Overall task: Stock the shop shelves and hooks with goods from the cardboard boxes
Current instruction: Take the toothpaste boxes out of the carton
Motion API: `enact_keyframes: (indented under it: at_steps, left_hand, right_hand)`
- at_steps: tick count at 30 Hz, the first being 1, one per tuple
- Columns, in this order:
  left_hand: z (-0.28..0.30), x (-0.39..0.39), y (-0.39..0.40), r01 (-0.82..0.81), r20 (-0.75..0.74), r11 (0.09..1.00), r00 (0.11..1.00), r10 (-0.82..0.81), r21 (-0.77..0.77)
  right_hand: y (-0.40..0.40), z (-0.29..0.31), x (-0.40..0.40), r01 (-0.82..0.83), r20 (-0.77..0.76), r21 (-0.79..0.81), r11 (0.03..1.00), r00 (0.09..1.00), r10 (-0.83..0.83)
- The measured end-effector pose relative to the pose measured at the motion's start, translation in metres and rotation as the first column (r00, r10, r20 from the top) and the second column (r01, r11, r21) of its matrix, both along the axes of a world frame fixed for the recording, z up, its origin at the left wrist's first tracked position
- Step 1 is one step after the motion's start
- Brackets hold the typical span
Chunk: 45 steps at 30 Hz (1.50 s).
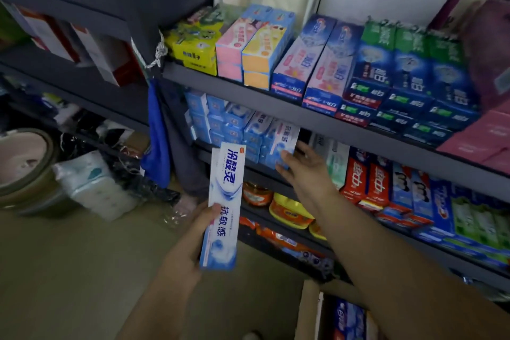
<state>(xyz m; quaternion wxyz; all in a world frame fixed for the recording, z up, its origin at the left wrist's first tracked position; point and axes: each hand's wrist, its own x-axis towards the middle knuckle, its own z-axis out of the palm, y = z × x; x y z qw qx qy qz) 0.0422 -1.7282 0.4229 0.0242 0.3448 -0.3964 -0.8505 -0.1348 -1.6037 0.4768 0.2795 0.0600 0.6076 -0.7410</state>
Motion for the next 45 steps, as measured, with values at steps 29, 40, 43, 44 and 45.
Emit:
enact_keyframes:
  at_steps: [29,40,43,44,45]
  left_hand:
    - [-0.03,0.014,-0.018,-0.044,0.089,0.984,0.996,0.029,0.171]
    - [-0.013,-0.005,0.017,-0.094,0.016,0.981,0.995,0.098,-0.171]
    - [-0.018,-0.006,0.016,-0.047,-0.001,0.99,0.999,0.048,-0.134]
    - [-0.017,-0.006,0.016,-0.04,-0.011,0.993,0.999,0.039,-0.111]
    - [-0.016,-0.006,0.015,-0.038,-0.022,0.995,0.999,0.036,-0.091]
  right_hand:
    - [-0.027,-0.015,0.032,-0.062,-0.325,0.579,0.813,0.897,0.3]
    - [0.025,-0.013,0.109,-0.532,-0.023,0.508,0.678,0.778,0.628]
    - [0.034,-0.013,0.114,-0.505,-0.023,0.437,0.744,0.821,0.571]
    - [0.037,-0.014,0.115,-0.471,-0.012,0.396,0.788,0.856,0.517]
    - [0.04,-0.013,0.114,-0.42,-0.005,0.362,0.832,0.892,0.452]
